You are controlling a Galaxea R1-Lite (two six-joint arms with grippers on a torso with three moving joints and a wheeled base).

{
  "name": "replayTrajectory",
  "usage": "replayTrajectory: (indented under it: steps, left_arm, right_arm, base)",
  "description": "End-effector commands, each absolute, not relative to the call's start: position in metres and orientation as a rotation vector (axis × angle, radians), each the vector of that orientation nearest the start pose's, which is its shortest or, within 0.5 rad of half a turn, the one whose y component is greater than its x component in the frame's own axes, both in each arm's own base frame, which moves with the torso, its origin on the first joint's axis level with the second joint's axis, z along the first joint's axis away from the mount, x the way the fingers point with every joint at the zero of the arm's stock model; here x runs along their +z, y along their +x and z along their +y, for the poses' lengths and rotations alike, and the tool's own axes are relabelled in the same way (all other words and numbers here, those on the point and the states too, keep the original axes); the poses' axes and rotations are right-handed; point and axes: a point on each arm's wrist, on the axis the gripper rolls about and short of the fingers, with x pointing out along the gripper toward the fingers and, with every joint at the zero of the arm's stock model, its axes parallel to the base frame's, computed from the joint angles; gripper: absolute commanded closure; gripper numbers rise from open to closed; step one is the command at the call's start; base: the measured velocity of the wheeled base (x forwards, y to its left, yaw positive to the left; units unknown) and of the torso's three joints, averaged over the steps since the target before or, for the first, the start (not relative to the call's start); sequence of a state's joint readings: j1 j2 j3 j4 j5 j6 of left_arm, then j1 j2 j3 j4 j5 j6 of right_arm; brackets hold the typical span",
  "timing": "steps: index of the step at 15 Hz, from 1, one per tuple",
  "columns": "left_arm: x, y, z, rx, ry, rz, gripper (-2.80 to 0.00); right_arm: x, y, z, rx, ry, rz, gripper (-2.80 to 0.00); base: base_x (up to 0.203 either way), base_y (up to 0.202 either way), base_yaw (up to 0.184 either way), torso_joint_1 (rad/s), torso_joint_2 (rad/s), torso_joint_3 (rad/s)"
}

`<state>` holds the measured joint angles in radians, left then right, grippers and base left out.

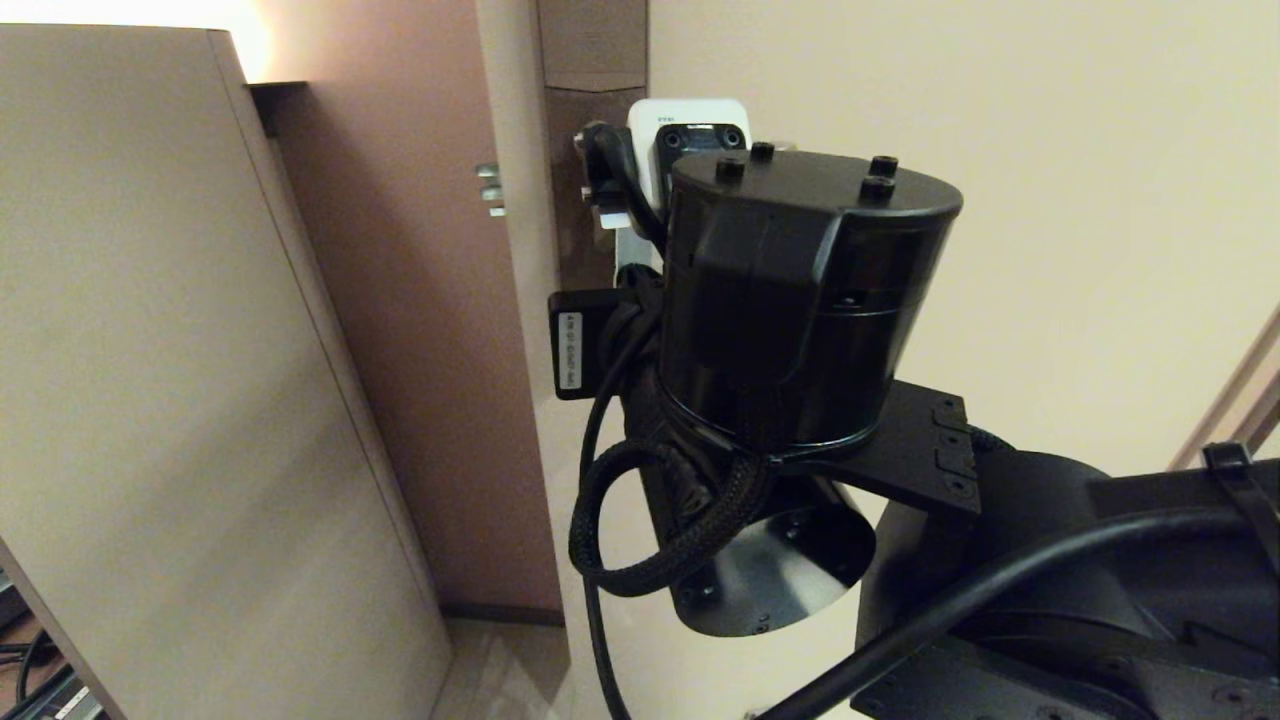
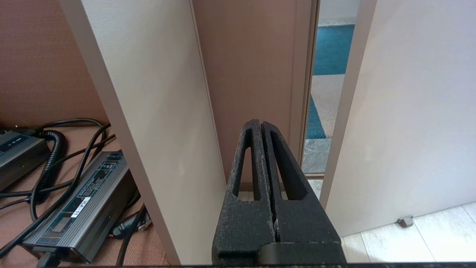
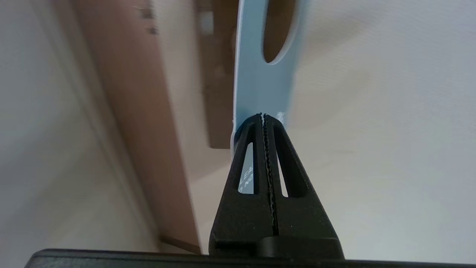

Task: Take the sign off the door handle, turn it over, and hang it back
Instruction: Hang the sign back with the other side facing out

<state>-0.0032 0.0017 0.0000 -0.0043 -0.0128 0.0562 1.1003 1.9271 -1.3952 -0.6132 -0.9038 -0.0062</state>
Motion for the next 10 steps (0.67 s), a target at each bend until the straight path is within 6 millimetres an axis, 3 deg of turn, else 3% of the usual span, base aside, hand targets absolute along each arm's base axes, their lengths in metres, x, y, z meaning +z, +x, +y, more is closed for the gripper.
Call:
replayTrajectory:
  steps: [1, 5, 10]
  left_arm:
    - [0.076, -0.023, 0.000, -0.015, 0.057, -0.004, 0.00]
    - [0.076, -0.023, 0.000, -0.016, 0.057, -0.004, 0.00]
    - [0.076, -0.023, 0.000, -0.015, 0.057, -0.004, 0.00]
  right_arm:
    - [0.266, 0.189, 0.342, 0.208, 0.071, -0.050, 0.00]
    - [0.273, 0.189, 0.360, 0.285, 0.129, -0.103, 0.00]
    - [0.259, 0.191, 0.375, 0.317, 0.130, -0.103, 0.00]
  base:
    - [0.000, 0.000, 0.000, 0.000, 0.00, 0.000]
    - [0.000, 0.000, 0.000, 0.000, 0.00, 0.000]
    - [0.000, 0.000, 0.000, 0.000, 0.00, 0.000]
